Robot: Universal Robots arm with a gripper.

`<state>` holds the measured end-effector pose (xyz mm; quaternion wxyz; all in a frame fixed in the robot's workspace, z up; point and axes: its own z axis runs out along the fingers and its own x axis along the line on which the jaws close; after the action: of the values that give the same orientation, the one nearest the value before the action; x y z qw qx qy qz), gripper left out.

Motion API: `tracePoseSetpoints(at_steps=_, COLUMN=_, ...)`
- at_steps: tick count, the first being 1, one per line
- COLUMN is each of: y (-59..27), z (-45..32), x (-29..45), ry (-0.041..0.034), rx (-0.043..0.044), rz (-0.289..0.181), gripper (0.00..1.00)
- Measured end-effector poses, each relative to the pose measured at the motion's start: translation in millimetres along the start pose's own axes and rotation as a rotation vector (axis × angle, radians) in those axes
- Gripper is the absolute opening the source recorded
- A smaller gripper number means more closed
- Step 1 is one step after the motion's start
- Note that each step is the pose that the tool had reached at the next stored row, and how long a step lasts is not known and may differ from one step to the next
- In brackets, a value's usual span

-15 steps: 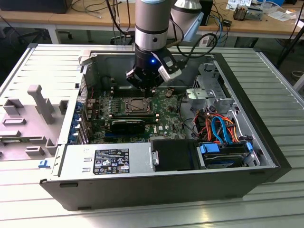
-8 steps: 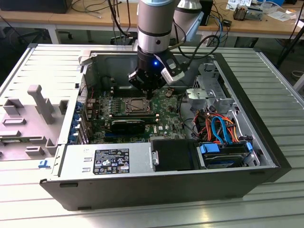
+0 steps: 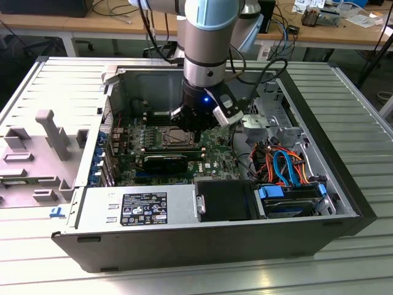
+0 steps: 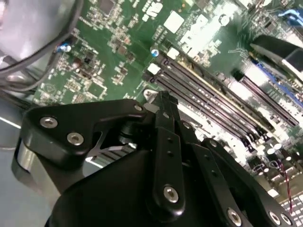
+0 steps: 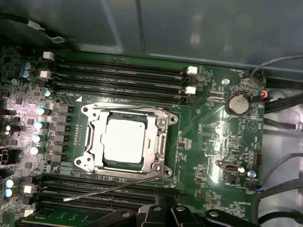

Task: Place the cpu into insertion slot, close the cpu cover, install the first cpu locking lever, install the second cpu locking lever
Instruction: 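Install the second cpu locking lever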

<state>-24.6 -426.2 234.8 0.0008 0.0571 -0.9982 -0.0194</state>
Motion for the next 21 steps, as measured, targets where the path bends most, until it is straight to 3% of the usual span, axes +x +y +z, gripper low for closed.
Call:
tracePoseSetpoints(at_steps=4, y=1.2, z=6.5, x=13.4, ry=-0.0002, rx=-0.0019, rz=-0.002, gripper=0.11)
tracePoseSetpoints(at_steps=10, y=0.9, z=18.2, x=14.9, ry=0.0003, rx=-0.0020, rz=-0.013, gripper=0.11)
tracePoseSetpoints(at_steps=12, y=1.1, z=19.0, x=16.4, ry=0.0004, rx=-0.0030, rz=-0.016, gripper=0.11)
tracePoseSetpoints(at_steps=17, y=2.3, z=19.8, x=28.3, ry=-0.0006, rx=-0.0105, rz=-0.018, gripper=0.11)
tracePoseSetpoints(at_steps=21, y=2.0, z=20.6, x=32.0, ry=-0.0005, rx=-0.0118, rz=-0.022, gripper=0.11)
